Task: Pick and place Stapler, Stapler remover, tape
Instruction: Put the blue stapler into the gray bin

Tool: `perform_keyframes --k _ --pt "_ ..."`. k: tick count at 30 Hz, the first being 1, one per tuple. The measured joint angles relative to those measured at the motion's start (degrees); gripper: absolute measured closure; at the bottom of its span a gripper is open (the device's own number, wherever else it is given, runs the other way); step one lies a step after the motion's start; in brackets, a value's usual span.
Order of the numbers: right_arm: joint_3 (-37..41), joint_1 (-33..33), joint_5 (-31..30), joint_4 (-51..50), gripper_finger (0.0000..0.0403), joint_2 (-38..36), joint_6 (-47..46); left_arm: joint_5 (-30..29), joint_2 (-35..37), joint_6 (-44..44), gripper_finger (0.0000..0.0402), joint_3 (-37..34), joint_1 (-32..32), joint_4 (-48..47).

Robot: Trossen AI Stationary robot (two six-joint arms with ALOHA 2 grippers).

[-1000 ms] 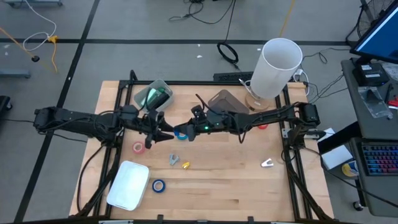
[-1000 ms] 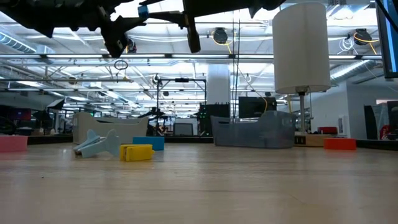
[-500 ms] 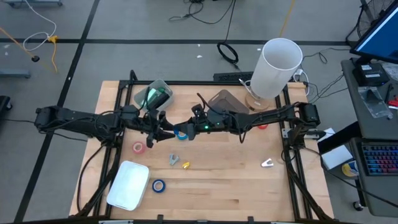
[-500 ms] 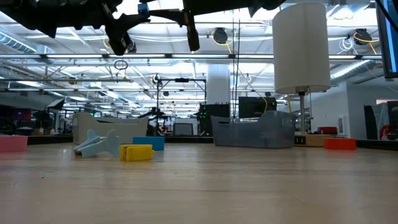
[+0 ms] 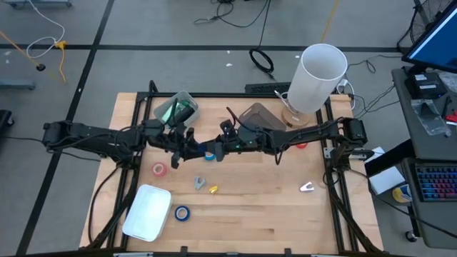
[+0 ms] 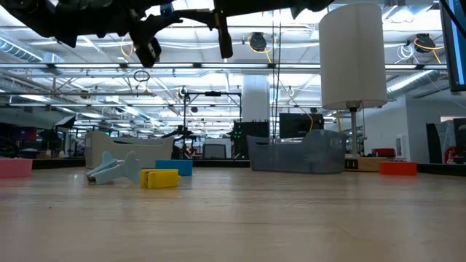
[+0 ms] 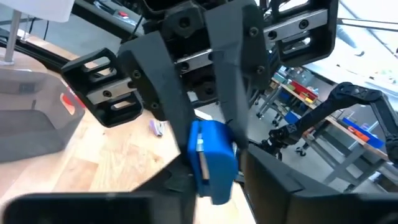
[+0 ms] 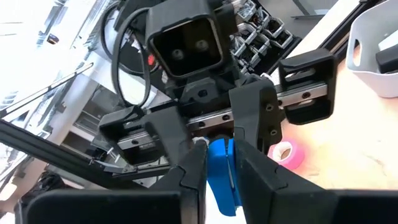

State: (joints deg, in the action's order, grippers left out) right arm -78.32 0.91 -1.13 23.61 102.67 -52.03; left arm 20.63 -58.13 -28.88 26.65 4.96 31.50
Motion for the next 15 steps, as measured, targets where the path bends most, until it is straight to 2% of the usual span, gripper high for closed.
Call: perform_keyframes --k 4,10,15 --pt "0.0 0.0 0.3 0.0 0.0344 0.0 0.9 0.6 0.0 -0.2 0.0352 0.0 0.3 -0.1" --pt "0.0 0.4 0.8 -1.0 0.0299 0.0 2.3 1.9 0.0 -0.2 0.0351 0.0 0.3 -0.8" --pt "0.0 0.3 5.7 -9.7 0.0264 0.0 1.9 2.3 0.1 -0.1 0.0343 0.1 0.5 -9.5"
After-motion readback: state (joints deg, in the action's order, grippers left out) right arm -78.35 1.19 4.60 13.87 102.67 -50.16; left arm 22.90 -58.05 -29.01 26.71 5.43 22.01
